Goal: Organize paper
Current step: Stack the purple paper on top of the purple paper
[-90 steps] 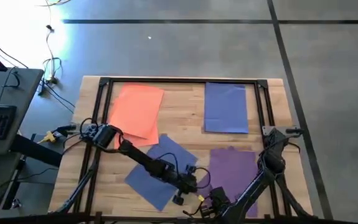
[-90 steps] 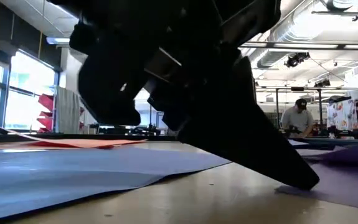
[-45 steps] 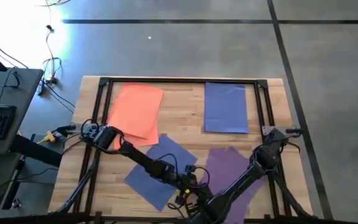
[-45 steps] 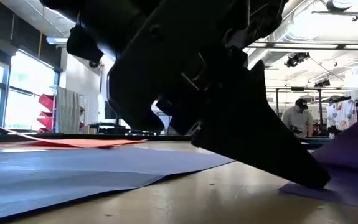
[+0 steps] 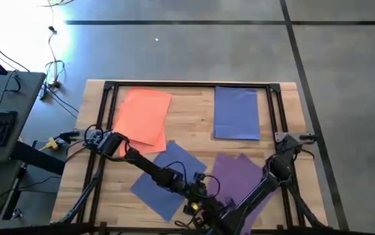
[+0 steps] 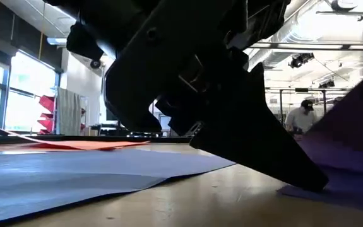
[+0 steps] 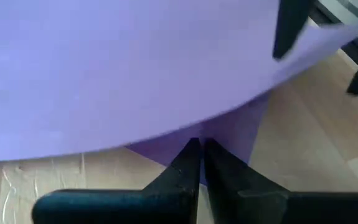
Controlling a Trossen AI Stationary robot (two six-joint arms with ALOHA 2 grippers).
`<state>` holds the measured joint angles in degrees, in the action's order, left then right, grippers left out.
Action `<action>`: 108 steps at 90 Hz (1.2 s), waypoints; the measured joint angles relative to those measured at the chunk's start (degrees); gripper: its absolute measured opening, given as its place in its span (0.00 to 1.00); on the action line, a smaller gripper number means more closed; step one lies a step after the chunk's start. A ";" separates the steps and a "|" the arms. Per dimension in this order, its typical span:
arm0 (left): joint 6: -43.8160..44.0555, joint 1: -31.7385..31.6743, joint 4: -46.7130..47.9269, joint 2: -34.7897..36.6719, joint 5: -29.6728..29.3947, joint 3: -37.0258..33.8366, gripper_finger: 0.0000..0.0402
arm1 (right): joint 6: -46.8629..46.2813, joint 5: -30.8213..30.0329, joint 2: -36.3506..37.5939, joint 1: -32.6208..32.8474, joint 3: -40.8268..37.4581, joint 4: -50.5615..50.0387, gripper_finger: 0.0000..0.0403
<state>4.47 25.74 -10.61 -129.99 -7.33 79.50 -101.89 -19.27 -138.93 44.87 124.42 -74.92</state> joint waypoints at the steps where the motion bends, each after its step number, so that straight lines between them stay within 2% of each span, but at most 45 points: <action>1: 0.00 0.00 0.01 0.00 0.00 0.00 0.00 | 0.08 -0.05 0.03 0.14 0.00 0.00 0.35; 9: -0.02 0.00 0.24 0.00 -0.04 0.00 0.00 | 0.21 -0.74 0.34 1.58 1.18 -0.87 0.46; 16: 0.00 0.00 0.29 0.00 -0.11 0.00 0.00 | -0.33 -4.25 0.57 3.38 3.70 -1.34 0.53; 24: 0.01 0.07 0.42 0.00 -0.74 0.00 0.00 | -4.73 -7.10 0.82 5.37 5.44 -2.70 0.59; 37: 0.96 0.23 0.39 0.00 -0.85 -0.02 0.00 | -16.52 -1.77 0.82 7.86 4.13 -7.14 0.61; 53: 1.01 0.52 0.39 0.00 -0.91 -0.06 0.00 | -27.02 11.61 0.45 10.29 -3.11 -9.85 0.57; 67: 1.49 0.55 0.56 0.00 -0.90 -0.07 0.00 | -28.71 22.48 0.45 11.21 -6.39 -9.66 0.51; 81: 1.47 0.55 0.58 0.00 -0.88 -0.07 0.00 | -28.80 29.30 0.45 11.36 -6.71 -15.37 0.45; 108: 1.44 0.50 0.54 0.00 -0.90 -0.09 0.00 | -31.07 37.71 0.89 15.00 -8.84 -14.25 0.28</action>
<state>5.91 26.24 -10.07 -129.99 -8.23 79.42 -132.97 18.44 -138.04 59.87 115.58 -89.17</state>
